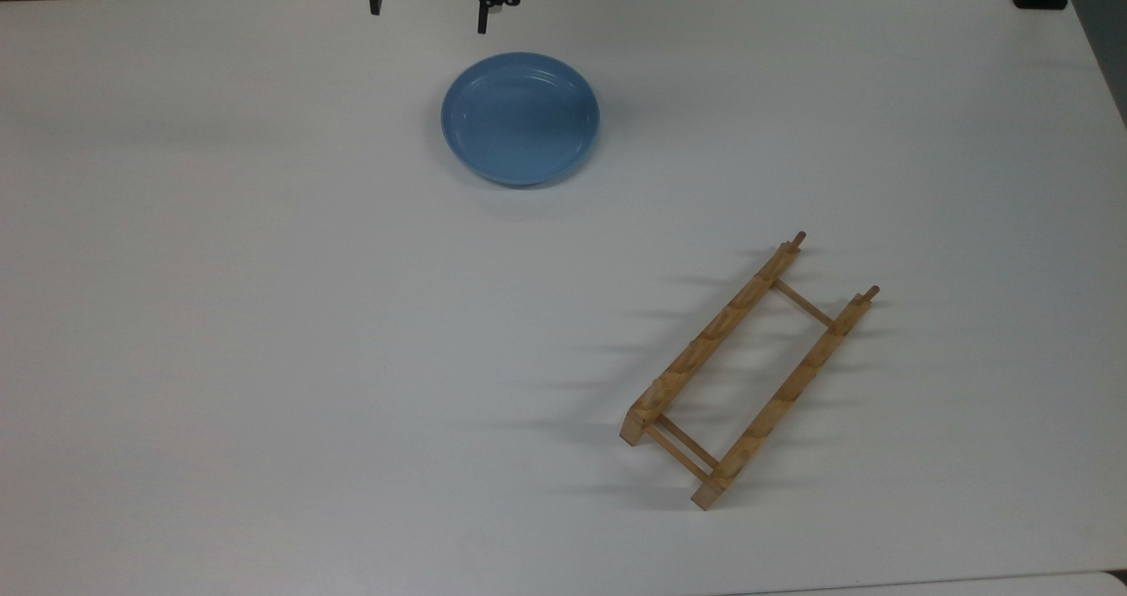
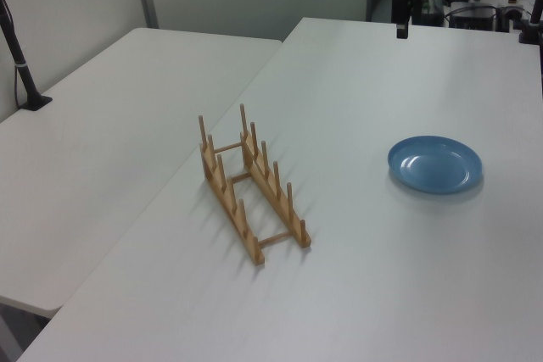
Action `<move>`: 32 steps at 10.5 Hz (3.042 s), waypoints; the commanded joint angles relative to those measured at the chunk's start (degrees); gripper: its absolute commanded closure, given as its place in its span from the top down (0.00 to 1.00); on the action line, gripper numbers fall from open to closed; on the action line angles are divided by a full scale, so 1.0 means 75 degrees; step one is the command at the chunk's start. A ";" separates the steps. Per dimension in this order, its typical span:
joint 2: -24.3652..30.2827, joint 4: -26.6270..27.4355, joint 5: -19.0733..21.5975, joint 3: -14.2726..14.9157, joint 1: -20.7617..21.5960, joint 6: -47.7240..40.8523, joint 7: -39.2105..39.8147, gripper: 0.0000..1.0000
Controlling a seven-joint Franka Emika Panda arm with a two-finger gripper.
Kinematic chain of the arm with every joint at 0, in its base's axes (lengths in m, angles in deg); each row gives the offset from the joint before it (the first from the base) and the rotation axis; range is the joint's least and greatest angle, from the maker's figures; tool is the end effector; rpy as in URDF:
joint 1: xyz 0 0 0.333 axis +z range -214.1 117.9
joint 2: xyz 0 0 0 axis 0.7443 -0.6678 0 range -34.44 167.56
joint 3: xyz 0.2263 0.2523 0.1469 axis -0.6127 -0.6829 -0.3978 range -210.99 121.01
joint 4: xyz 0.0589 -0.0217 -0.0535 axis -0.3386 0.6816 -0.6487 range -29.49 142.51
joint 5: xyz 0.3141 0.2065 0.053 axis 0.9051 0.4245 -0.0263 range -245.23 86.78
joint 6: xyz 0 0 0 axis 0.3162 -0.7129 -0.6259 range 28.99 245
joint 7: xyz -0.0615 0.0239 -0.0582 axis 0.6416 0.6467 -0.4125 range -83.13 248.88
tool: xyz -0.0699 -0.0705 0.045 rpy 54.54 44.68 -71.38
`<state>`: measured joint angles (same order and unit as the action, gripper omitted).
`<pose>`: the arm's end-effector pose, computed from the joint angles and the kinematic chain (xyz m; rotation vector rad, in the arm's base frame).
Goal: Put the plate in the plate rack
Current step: 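Move the gripper toward the light blue plate, then lower the gripper onto the plate rim and close on it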
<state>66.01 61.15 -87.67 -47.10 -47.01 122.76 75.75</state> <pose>0.5459 0.0150 0.6387 2.9901 -0.0872 -0.0435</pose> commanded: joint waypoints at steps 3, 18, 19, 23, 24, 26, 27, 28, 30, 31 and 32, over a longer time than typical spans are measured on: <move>0.0214 0.0224 -0.0035 0.0035 0.0007 0.0053 -0.0070 1.00; -0.1130 0.2451 -0.0023 -0.0001 -0.0274 0.1588 0.4887 0.82; -0.1319 0.2439 -0.0023 -0.0001 -0.0263 0.1658 0.4887 0.75; -0.1848 0.2392 -0.0058 -0.0048 -0.0227 0.1892 0.4864 0.37; -0.1860 0.2392 -0.0058 -0.0048 -0.0227 0.1916 0.4864 0.36; -0.2012 0.2392 -0.0070 -0.0048 -0.0216 0.2022 0.4818 0.35; -0.2047 0.2392 -0.0081 -0.0048 -0.0216 0.2034 0.4806 0.35; -0.2083 0.2392 -0.0081 -0.0048 -0.0227 0.2022 0.4805 0.32; -0.2083 0.2369 -0.0081 -0.0048 -0.0239 0.2022 0.4782 0.19; -0.2071 0.2299 -0.0070 -0.0048 -0.0251 0.2011 0.4782 0.14; -0.2036 0.2159 -0.0058 -0.0048 -0.0262 0.1906 0.4770 0.08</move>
<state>50.41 78.88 -87.67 -47.80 -49.32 136.73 111.50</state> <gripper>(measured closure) 0.793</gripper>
